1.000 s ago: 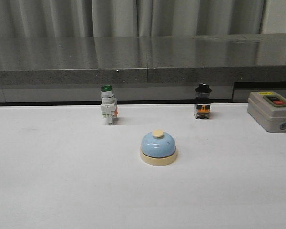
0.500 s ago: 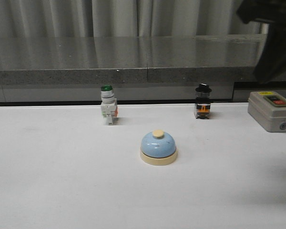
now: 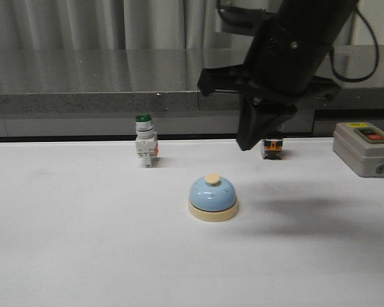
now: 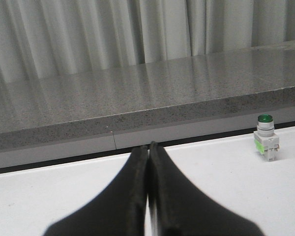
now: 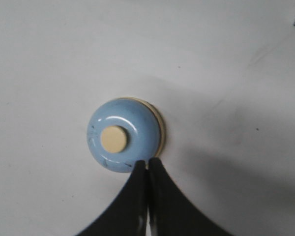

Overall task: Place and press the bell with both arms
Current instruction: 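Move the closed right gripper down onto the bell's cream button, then lift the right gripper up off the bell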

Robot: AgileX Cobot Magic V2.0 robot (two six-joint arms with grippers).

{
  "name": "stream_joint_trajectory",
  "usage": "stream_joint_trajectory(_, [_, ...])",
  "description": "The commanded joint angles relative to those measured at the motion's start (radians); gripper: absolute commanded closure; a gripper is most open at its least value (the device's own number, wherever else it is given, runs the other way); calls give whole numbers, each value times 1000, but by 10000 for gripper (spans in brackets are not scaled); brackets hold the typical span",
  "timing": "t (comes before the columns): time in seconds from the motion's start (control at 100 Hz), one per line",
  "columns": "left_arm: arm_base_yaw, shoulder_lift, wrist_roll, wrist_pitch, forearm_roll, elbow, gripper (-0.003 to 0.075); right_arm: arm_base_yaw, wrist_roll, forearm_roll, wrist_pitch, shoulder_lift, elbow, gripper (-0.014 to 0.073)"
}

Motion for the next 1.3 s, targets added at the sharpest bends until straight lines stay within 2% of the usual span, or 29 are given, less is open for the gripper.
stream_joint_trajectory(0.0, [1,-31,-6,-79,-8,42,739,18,-10,9,-28,-5,-62,654])
stream_joint_trajectory(0.21, [1,-31,-6,-79,-8,42,740,41,-10,10,-25,46,-105,654])
stream_joint_trajectory(0.94, [1,-31,-6,-79,-8,42,740,50,-10,11,-33,125,-105,654])
stream_joint_trajectory(1.29, [1,-31,-6,-79,-8,42,739,44,-10,11,-23,53,-105,654])
